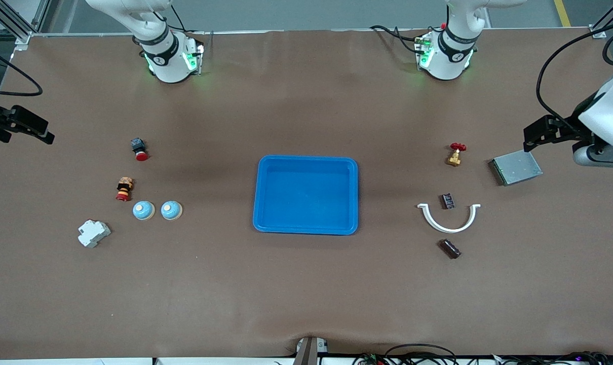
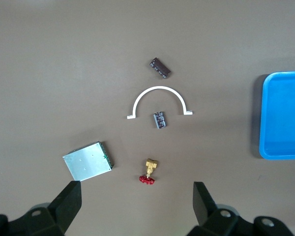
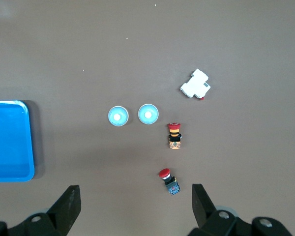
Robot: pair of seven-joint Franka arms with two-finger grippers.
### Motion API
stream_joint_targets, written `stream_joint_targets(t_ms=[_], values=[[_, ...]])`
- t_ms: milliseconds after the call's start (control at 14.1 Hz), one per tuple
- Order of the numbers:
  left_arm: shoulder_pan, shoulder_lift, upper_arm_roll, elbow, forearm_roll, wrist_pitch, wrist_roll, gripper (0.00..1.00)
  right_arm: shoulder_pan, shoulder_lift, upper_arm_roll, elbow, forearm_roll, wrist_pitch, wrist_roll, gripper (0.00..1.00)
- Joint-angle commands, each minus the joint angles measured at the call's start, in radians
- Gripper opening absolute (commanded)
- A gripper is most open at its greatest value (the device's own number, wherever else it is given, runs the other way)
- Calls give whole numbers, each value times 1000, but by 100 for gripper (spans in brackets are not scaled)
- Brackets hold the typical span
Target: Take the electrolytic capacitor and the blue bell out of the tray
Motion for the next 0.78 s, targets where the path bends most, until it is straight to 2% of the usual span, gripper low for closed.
stream_joint_targets(t_ms=[0, 71, 708], values=[[-56, -24, 59, -13, -12, -6, -6, 100, -5, 2, 2, 4, 19, 2, 13, 100], [-75, -30, 79, -13, -13, -6, -10, 100, -7, 2, 2, 4, 20, 2, 13, 100], [-57, -24, 80, -9, -45, -9, -23, 100, -7, 1, 2, 4, 20, -19, 7, 100]])
